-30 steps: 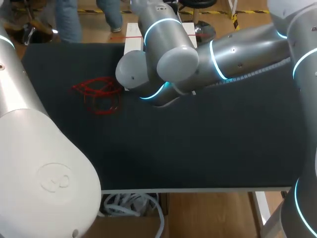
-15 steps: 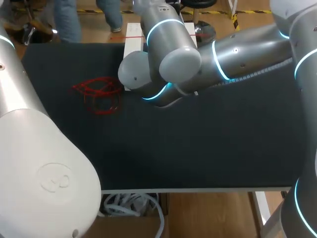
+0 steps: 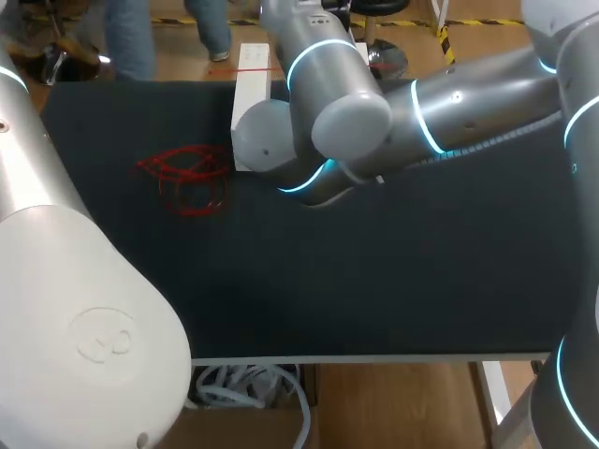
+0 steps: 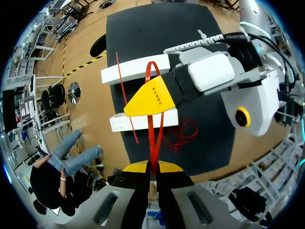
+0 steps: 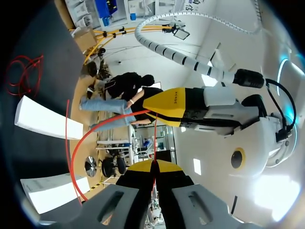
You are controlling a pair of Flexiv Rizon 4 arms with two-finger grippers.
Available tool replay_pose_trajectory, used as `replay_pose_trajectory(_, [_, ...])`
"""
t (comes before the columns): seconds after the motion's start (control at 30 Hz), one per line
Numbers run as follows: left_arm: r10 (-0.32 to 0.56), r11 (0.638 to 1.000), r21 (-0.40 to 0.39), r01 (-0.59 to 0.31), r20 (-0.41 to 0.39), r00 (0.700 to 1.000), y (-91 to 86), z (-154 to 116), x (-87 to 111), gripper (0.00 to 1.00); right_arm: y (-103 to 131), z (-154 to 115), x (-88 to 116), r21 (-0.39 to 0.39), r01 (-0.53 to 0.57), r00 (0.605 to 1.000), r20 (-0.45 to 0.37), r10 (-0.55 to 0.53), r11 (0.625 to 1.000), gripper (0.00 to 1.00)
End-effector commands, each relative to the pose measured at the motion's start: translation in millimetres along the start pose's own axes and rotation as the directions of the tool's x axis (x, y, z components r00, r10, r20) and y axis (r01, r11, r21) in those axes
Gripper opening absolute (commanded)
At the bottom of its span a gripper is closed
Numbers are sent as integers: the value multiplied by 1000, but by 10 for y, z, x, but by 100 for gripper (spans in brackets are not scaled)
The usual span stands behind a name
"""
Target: Grab the tape and strap the tape.
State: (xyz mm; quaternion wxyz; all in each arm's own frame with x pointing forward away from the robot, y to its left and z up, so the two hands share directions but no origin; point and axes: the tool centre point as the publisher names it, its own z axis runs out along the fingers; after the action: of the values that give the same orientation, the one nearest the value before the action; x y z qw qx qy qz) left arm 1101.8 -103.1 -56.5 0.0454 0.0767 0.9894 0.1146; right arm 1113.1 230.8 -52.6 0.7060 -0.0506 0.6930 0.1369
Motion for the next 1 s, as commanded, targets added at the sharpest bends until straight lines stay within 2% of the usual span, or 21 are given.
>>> replay_pose_trajectory(0.03, [-1, 1000, -4, 1, -3, 1000, -5, -15, -3, 0, -71, -58, -66, -8, 5, 1000, -14, -5, 1000, 0])
replay_pose_trajectory(0.5, [-1, 1000, -4, 1, -3, 1000, -5, -15, -3, 0, -189, -67, -53, 14, 15, 1000, -20, -15, 1000, 0])
replay_pose_trajectory(1.0, [-1, 1000, -4, 1, -3, 1000, -5, -15, -3, 0, -99, 21, -41, -8, 23, 999, -23, -23, 1000, 0])
